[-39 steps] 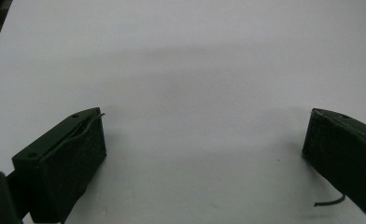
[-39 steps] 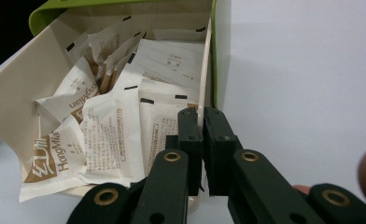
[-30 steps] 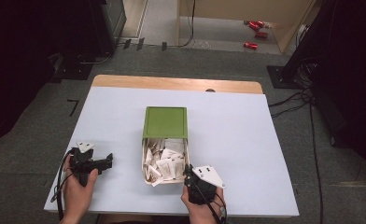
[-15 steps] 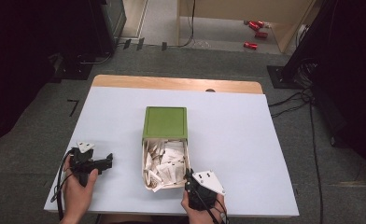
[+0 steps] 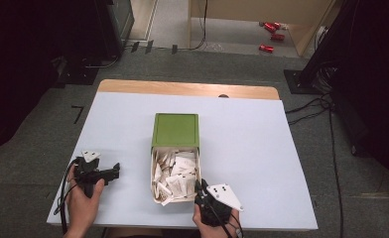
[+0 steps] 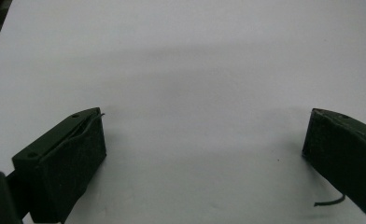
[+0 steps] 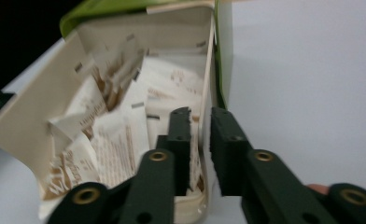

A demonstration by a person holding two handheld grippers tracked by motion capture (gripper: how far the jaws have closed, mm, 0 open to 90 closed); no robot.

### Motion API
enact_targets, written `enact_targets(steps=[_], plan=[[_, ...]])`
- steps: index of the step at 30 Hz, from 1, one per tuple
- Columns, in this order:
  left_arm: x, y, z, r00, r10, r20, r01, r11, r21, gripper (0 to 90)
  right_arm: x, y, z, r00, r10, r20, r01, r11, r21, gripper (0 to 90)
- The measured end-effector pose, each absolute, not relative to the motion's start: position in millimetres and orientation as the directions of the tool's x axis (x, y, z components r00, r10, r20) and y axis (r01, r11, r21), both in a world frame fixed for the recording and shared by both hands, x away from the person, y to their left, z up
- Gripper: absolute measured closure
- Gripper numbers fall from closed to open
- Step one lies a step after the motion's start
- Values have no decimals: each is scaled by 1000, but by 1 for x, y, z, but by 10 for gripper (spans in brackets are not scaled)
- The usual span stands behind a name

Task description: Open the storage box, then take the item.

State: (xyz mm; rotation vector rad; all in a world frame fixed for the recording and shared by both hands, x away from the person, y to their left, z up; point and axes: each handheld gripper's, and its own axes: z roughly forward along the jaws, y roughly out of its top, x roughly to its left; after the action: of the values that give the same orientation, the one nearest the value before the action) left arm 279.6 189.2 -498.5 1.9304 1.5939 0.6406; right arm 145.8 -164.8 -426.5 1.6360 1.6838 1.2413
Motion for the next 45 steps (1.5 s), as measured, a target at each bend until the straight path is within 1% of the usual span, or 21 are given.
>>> enact_targets(steps=[3, 6, 9, 10, 13, 18, 20, 28, 33, 35, 37, 45], plan=[[280, 189, -498, 183, 983, 16, 721, -145, 678, 0, 147, -167, -420, -187, 953, 240, 511, -114, 852, 668], [280, 189, -498, 183, 983, 16, 721, -146, 677, 0, 149, -166, -416, -211, 948, 240, 504, -105, 857, 564], [280, 189, -498, 183, 983, 16, 721, -145, 677, 0, 151, -164, -412, -223, 948, 227, 500, -89, 861, 499], [280, 189, -498, 183, 983, 16, 721, -145, 677, 0, 153, -161, -408, -236, 947, 219, 494, -77, 866, 460], [280, 189, -498, 183, 983, 16, 721, -145, 678, 0, 154, -158, -404, -240, 949, 204, 495, -61, 867, 435], [280, 189, -499, 183, 983, 15, 720, -145, 678, 0, 158, -145, -396, -260, 943, 209, 497, -54, 866, 391], [280, 189, -499, 183, 983, 15, 720, -145, 678, 0, 161, -136, -394, -284, 938, 197, 498, -31, 867, 377], [280, 189, -498, 183, 983, 16, 721, -145, 678, 0, 165, -124, -390, -321, 931, 177, 492, 4, 871, 385], [280, 189, -498, 183, 983, 16, 721, -145, 678, 0, 168, -116, -398, -331, 928, 174, 511, 21, 860, 398], [280, 189, -499, 183, 983, 16, 721, -145, 678, 0, 170, -112, -402, -335, 926, 172, 522, 30, 852, 426], [280, 189, -499, 183, 983, 16, 720, -145, 678, 0, 171, -107, -409, -324, 934, 153, 537, 49, 842, 454], [280, 189, -499, 183, 983, 16, 720, -145, 679, 0, 173, -96, -423, -299, 945, 129, 559, 64, 827, 470]])
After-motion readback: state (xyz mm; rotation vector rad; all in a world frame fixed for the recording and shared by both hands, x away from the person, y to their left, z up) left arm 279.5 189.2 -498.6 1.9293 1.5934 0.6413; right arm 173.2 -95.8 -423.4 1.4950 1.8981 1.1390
